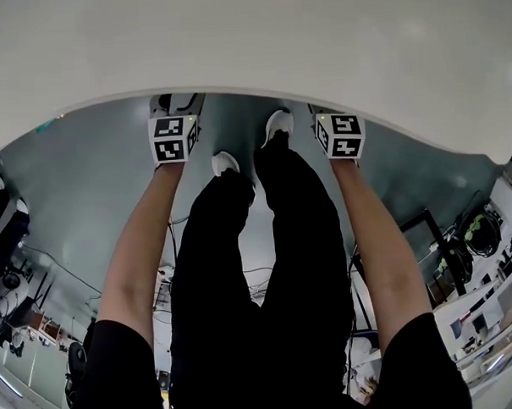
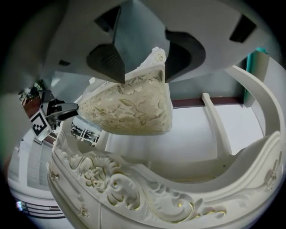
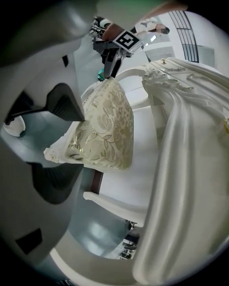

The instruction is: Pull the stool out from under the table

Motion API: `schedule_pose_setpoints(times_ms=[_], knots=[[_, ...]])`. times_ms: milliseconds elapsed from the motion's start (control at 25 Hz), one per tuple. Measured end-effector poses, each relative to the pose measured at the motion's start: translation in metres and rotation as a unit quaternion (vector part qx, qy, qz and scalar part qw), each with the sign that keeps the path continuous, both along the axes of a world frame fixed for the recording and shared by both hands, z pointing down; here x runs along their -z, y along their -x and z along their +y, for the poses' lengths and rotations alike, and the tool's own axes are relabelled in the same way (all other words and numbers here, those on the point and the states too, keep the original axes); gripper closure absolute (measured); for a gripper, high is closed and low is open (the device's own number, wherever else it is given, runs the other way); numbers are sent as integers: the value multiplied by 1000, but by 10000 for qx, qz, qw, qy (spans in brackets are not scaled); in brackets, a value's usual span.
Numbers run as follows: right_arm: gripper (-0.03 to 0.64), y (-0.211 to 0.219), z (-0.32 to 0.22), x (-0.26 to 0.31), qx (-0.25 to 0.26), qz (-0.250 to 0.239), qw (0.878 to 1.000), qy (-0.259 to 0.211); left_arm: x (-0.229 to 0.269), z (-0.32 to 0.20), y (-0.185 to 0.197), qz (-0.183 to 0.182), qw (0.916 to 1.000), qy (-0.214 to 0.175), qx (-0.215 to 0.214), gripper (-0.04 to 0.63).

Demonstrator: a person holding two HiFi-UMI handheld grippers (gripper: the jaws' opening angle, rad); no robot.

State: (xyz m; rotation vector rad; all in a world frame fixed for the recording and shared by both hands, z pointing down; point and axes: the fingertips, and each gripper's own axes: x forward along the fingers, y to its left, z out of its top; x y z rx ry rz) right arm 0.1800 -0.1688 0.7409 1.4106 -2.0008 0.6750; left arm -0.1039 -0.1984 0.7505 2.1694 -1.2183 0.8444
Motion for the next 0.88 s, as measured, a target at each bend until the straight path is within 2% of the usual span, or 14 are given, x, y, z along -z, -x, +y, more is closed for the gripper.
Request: schedule_pose_setpoints(times_ms=[160, 400, 600, 800, 880], knots=[[315, 0, -2, -3, -30, -65, 10000, 10, -10, -4, 1, 83, 9998, 136, -82, 305], [311, 3, -4, -8, 99, -477, 9988, 38, -13, -6, 4, 327, 9988, 276, -256, 282], [313, 1, -1, -5, 129, -534, 9984, 110, -12, -6, 2, 386, 9983, 383, -193, 275], [311, 3, -1, -7, 133, -528, 9984, 161, -18, -5, 4, 876, 9924, 861, -40, 258], [311, 3, -3, -9, 116, -545, 9984, 137, -21, -7, 3, 806, 9929, 856, -149, 261]])
